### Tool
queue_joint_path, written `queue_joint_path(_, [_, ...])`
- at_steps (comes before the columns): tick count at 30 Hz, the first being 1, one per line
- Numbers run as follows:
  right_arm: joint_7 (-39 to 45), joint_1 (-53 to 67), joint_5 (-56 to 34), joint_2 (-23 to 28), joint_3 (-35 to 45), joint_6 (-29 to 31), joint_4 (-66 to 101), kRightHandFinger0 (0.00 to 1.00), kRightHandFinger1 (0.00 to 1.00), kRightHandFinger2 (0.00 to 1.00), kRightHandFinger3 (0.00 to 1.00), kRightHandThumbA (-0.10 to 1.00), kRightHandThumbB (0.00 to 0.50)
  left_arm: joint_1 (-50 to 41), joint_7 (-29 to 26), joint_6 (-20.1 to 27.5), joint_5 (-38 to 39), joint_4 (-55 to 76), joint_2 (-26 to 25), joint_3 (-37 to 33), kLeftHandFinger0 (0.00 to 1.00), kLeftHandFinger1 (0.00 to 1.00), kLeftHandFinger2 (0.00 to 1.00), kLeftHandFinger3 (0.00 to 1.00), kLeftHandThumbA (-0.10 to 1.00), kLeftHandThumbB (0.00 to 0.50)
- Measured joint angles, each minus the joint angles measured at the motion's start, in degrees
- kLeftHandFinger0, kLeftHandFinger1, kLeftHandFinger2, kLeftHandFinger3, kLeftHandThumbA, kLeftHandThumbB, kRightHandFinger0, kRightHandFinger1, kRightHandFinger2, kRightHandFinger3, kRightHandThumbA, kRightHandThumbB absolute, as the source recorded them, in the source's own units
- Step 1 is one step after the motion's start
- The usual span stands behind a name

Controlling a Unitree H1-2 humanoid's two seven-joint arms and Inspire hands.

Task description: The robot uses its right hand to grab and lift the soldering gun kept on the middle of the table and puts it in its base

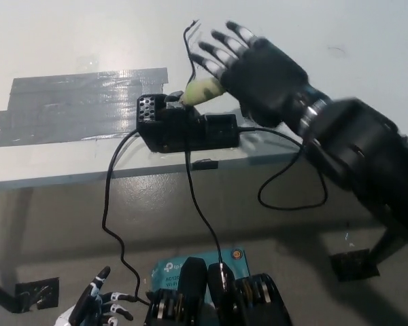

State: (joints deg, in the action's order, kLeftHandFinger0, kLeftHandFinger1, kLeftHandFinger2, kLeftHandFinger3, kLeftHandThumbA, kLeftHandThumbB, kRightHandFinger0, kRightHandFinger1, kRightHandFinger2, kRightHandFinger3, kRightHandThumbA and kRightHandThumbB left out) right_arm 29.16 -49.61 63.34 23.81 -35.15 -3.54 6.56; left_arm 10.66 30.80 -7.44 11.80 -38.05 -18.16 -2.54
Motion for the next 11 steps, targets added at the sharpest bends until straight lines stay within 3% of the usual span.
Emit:
queue_joint_path(2, [1.1, 3.5, -1.0, 1.6, 1.2, -0.4, 4.0, 1.00, 1.00, 1.00, 1.00, 0.57, 0.472, 0.0, 0.0, 0.0, 0.0, -0.1, 0.0, 0.0, 0.00, 0.12, 0.40, 0.62, 1.00, 0.500])
queue_joint_path(4, [1.7, 8.5, -2.6, 3.7, 4.0, -0.9, 8.3, 1.00, 1.00, 1.00, 1.00, 0.55, 0.360, 0.0, 0.0, 0.0, 0.0, -0.1, 0.0, 0.0, 0.00, 0.13, 0.41, 0.61, 1.00, 0.500])
queue_joint_path(6, [1.8, 13.5, -4.3, 5.3, 7.4, -1.2, 11.8, 1.00, 1.00, 1.00, 1.00, 0.45, 0.353, -0.1, 0.0, 0.0, 0.0, -0.2, 0.0, 0.1, 0.00, 0.13, 0.41, 0.61, 1.00, 0.500])
queue_joint_path(8, [1.9, 22.5, -6.5, 7.0, 13.6, -1.7, 15.6, 1.00, 1.00, 1.00, 1.00, 0.43, 0.340, -0.4, 0.0, 0.0, 0.0, -0.4, 0.0, 0.2, 0.00, 0.12, 0.41, 0.60, 1.00, 0.500])
queue_joint_path(10, [1.9, 29.7, -8.2, 7.8, 18.6, -2.2, 17.8, 1.00, 1.00, 1.00, 1.00, 0.44, 0.343, -0.8, 0.0, 0.0, 0.0, -0.6, 0.0, 0.2, 0.00, 0.13, 0.40, 0.59, 0.99, 0.500])
queue_joint_path(11, [1.9, 32.6, -8.9, 7.9, 20.5, -2.3, 18.6, 1.00, 1.00, 1.00, 1.00, 0.50, 0.350, -0.9, 0.0, 0.0, 0.0, -0.7, 0.0, 0.2, 0.00, 0.13, 0.39, 0.57, 0.99, 0.500])
